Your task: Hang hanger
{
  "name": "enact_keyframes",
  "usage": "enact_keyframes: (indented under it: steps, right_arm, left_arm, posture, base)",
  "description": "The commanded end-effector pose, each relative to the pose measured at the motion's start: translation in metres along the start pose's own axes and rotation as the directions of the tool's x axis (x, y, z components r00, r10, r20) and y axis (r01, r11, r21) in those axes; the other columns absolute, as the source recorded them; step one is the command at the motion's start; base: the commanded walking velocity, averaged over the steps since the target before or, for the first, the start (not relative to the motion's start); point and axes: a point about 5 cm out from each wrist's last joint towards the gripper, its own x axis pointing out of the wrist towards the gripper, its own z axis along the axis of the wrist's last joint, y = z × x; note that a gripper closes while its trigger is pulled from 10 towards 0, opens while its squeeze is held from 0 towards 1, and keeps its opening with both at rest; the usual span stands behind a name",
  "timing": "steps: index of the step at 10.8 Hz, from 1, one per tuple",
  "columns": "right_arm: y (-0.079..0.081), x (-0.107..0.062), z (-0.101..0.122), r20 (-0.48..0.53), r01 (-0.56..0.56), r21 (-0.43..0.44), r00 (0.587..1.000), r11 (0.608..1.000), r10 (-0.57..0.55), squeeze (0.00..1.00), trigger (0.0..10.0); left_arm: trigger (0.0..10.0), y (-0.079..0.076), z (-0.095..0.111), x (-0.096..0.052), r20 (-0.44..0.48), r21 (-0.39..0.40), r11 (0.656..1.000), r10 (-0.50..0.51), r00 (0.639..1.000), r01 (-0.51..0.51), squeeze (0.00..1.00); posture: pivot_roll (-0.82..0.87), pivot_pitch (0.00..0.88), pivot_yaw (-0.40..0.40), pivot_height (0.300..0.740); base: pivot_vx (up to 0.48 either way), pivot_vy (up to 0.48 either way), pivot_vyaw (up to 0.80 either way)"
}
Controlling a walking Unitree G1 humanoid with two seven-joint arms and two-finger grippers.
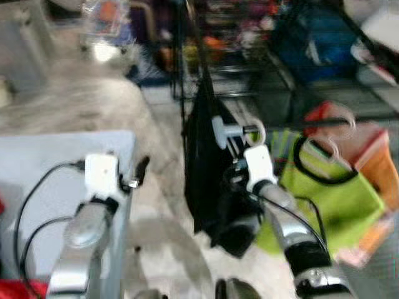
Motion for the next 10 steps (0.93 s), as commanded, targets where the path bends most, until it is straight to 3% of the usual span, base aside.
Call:
enact_keyframes:
  steps: [1,6,7,10]
  right_arm:
    - [-0.004,0.003,0.028,0.111,0.018,0.005,0.994,1.000,-0.018,0.00,10.0]
    - [0.006,0.021,0.014,-0.110,0.004,0.133,0.994,0.991,0.010,0.00,10.0]
    - [0.016,0.026,0.010,-0.178,-0.015,0.195,0.983,0.981,0.051,0.00,10.0]
    - [0.039,0.036,0.008,-0.248,-0.071,0.248,0.959,0.966,0.135,0.00,10.0]
  left_arm:
    - [10.0,-0.001,-0.002,-0.002,-0.010,0.005,1.000,-0.010,1.000,0.010,0.00]
    - [10.0,-0.005,-0.005,-0.001,-0.032,0.023,0.999,-0.035,0.999,0.036,0.00]
    - [10.0,-0.007,-0.004,0.000,-0.029,0.027,0.999,-0.042,0.999,0.043,0.00]
    - [10.0,-0.008,-0.005,0.000,-0.031,0.033,0.998,-0.044,0.999,0.045,0.00]
  posture:
    - [0.07,0.048,-0.010,0.740]
    - [0.08,0.053,-0.009,0.740]
    - [0.08,0.051,-0.010,0.740]
    - [0.09,0.046,-0.019,0.740]
  base:
    - [0.000,0.000,0.00]
    - [0.000,0.000,0.00]
    - [0.000,0.000,0.00]
    - [0.000,0.000,0.00]
